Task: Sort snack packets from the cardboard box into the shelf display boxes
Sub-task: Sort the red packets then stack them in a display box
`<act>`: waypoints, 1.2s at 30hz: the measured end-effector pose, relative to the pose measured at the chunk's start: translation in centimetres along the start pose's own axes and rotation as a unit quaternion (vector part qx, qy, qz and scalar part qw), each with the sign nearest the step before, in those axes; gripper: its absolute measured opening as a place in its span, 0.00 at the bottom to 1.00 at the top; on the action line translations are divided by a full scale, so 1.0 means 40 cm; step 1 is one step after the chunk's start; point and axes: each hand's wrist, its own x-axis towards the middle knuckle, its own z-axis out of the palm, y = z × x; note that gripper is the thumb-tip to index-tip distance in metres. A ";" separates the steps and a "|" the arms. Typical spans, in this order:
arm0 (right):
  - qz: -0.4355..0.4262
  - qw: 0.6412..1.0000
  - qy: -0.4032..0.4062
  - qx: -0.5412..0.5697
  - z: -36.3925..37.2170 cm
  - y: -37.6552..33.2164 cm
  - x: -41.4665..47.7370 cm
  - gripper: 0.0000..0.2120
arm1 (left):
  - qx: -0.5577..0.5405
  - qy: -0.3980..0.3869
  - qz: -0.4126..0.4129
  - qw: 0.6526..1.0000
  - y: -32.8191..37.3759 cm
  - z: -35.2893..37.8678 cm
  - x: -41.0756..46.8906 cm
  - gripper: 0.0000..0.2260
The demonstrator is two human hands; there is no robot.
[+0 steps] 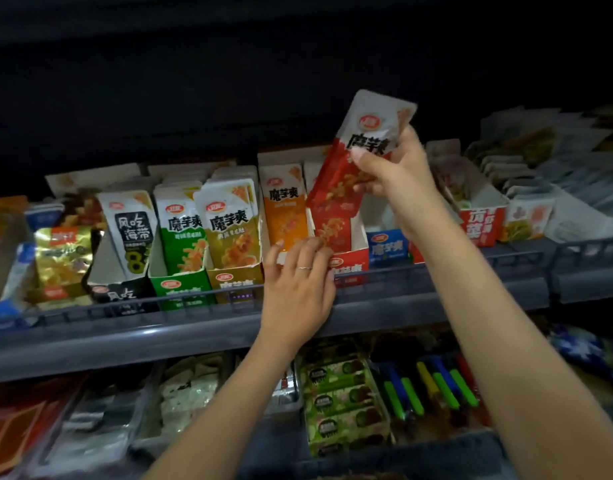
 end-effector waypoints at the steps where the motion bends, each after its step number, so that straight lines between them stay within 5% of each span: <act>1: 0.007 0.999 -0.030 -0.016 -0.006 0.012 0.009 0.15 | 0.002 0.003 0.001 1.000 -0.003 0.004 0.001 0.10; 12: 0.014 0.985 -0.095 -0.144 0.003 0.135 0.080 0.16 | 0.015 0.018 0.014 1.000 -0.006 0.020 0.006 0.11; 17: -0.068 0.906 -0.076 -0.411 0.017 0.164 0.078 0.25 | 0.004 0.014 0.016 1.000 -0.004 0.014 0.010 0.12; 22: -0.064 0.820 -0.090 -0.561 0.002 0.165 0.072 0.28 | 0.009 -0.001 0.014 1.000 -0.005 0.015 0.006 0.13; 29: -0.091 0.822 -0.058 -0.559 0.014 0.139 0.058 0.38 | 0.013 -0.006 0.018 1.000 -0.004 0.015 0.006 0.14; 33: -0.122 0.772 -0.045 -0.622 0.034 0.148 0.063 0.32 | 0.013 -0.006 0.017 1.000 -0.004 0.014 0.007 0.15; 36: -0.134 0.767 -0.016 -0.627 0.049 0.165 0.065 0.29 | 0.014 -0.004 0.017 1.000 -0.003 0.012 0.007 0.15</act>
